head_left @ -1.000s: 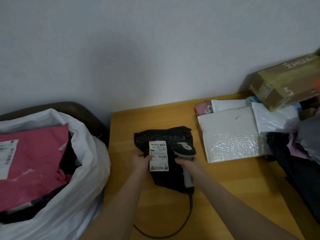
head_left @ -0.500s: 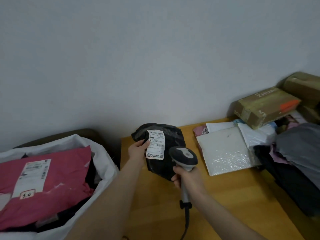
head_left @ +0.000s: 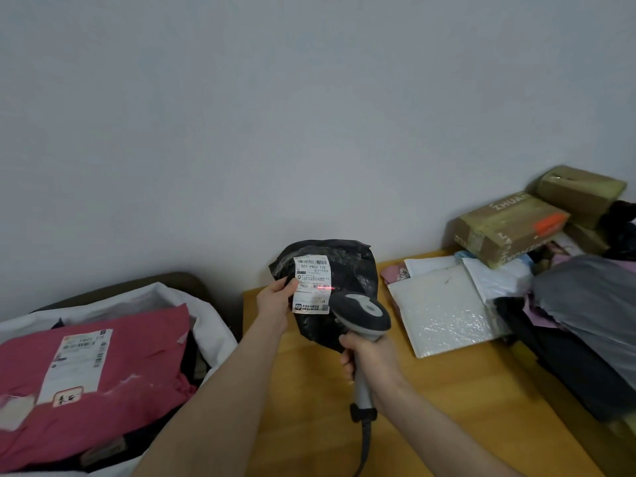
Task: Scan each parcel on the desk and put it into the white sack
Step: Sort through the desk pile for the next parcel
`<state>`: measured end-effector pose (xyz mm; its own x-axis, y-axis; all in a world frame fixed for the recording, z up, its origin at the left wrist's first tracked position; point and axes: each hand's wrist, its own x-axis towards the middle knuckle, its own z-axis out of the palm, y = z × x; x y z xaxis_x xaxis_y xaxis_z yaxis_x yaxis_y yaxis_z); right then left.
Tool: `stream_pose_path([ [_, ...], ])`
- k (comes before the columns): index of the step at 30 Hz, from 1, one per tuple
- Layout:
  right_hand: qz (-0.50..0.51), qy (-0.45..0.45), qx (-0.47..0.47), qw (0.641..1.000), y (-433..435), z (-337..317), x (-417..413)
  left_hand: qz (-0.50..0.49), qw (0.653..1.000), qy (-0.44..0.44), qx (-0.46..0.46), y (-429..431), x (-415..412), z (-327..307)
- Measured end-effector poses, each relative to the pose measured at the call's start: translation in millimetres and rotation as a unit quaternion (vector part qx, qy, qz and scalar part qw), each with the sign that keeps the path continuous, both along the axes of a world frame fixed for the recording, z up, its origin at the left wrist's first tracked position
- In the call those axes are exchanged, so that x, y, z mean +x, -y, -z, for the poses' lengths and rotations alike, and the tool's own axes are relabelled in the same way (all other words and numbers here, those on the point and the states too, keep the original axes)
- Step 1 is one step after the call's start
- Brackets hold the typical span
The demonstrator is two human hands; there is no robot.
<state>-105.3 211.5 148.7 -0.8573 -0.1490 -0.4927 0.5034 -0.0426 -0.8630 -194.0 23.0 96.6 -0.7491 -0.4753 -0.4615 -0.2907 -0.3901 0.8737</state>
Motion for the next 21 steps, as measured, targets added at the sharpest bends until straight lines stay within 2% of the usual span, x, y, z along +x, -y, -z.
stream_pose_path([
  [12, -0.024, -0.042, -0.013, 0.999, 15.8, -19.6, -13.5, -0.03, 0.999, -0.036, -0.019, 22.3, 6.1, -20.6],
  [16, -0.054, -0.075, -0.029, 0.995, 55.6, -35.6, -33.9, -0.082, 0.992, -0.063, -0.069, 66.8, 32.3, -50.5],
  [21, -0.146, -0.078, -0.059, 0.984, 138.7, -46.4, -30.2, -0.212, 0.964, -0.055, -0.148, 153.0, 102.1, -77.4],
])
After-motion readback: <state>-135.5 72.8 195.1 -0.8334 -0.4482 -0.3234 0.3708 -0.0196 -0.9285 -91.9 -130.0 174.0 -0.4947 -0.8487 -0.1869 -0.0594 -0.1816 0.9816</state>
